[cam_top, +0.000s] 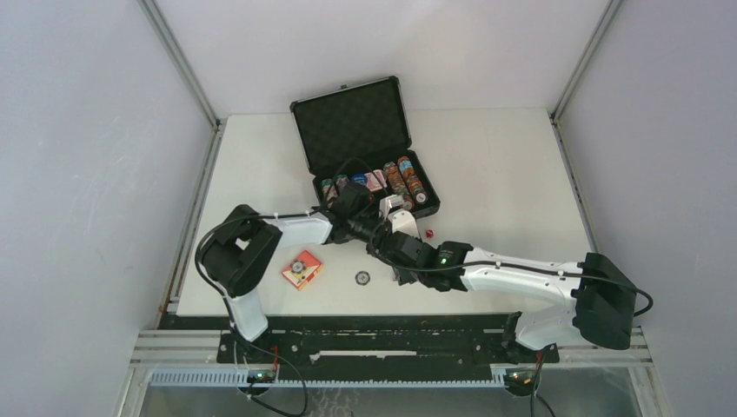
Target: Pack up texas hold em set
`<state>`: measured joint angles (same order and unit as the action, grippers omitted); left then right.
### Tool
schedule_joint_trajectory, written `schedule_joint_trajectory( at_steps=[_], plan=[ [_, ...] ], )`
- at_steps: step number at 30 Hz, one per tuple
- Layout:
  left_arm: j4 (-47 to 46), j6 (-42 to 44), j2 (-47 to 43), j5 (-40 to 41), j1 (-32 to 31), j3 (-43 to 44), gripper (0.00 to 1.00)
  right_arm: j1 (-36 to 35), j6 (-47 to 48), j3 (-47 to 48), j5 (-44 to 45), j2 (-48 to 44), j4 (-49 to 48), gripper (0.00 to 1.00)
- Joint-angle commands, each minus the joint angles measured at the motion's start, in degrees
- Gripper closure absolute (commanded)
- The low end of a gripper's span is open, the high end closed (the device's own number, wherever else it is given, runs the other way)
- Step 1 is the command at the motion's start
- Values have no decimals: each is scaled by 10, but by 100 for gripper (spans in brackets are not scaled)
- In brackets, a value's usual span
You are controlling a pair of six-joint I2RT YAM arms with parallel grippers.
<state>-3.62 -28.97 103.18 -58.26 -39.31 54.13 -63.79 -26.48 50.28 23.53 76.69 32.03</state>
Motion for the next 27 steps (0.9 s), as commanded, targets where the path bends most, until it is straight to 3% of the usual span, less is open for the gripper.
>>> schedule_joint_trajectory(
  at_steps=[1,4,5,13,20,27],
  plan=[
    [20,20,7,-30,-14,23,79,2,4,4,41,-26,-30,57],
    [20,22,6,-34,-18,24,98,2,2,4,40,-25,-30,57],
    [21,23,6,-35,-19,24,100,2,3,4,40,-26,-30,57],
    [39,42,-4,-18,-18,34,100,2,5,4,50,-28,-20,56],
    [98,70,-40,3,26,86,100,13,-1,-45,78,-104,-38,25],
    [172,130,-31,32,79,164,100,76,4,-96,100,-216,-67,22]
  ],
)
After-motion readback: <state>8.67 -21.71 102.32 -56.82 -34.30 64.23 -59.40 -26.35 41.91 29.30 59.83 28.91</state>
